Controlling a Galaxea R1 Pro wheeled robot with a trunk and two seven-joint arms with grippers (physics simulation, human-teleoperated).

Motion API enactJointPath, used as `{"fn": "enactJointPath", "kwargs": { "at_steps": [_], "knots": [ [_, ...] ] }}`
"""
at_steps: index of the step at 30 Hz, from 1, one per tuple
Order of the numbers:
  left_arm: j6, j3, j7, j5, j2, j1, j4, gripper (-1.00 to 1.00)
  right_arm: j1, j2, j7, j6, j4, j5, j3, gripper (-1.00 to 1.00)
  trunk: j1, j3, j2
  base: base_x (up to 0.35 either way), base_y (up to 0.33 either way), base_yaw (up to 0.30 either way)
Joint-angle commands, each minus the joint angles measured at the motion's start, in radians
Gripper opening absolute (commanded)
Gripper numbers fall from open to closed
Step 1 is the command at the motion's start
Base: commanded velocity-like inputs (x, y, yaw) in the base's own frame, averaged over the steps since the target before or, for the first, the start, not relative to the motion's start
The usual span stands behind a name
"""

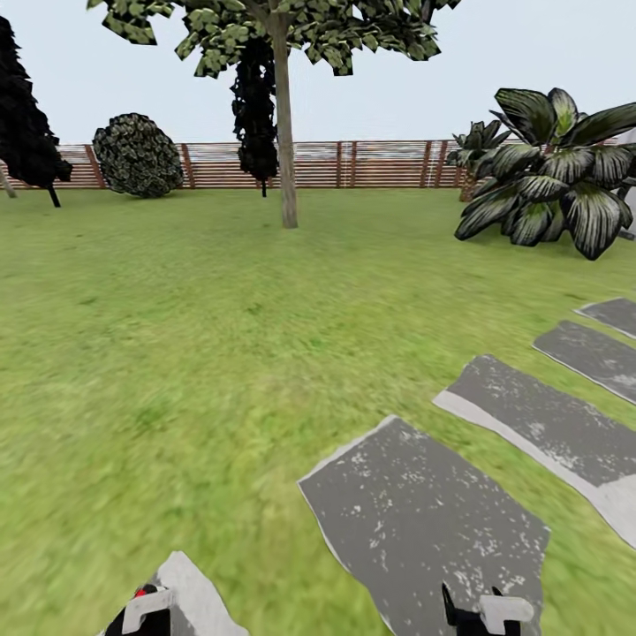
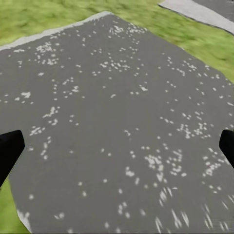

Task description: In the garden, pick up the pesticide atomizer on the floor and spray pesticide onto both trees until each tree trunk is fully covered.

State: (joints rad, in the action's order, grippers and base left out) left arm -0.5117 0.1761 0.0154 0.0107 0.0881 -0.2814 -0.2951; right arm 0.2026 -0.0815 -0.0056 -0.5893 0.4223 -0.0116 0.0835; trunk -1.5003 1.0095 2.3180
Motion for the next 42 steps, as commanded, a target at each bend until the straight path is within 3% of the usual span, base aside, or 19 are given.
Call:
{"fn": "enactJointPath", "kwargs": {
  "at_steps": [1,42],
  "knots": [
    [0.001,0.000,0.000,-0.001,0.006,0.004,-0.004,-1.00,0.000,-0.001,0.001,0.001,-0.030,-0.001,0.001,1.00,0.000,0.000,0.000,0.338,0.000,0.000],
    [0.001,0.006,0.000,-0.001,0.016,0.005,0.008,-1.00,0.000,0.002,0.004,-0.003,-0.040,-0.002,-0.002,1.00,0.000,-0.011,0.000,0.338,0.000,0.000]
  ]
}}
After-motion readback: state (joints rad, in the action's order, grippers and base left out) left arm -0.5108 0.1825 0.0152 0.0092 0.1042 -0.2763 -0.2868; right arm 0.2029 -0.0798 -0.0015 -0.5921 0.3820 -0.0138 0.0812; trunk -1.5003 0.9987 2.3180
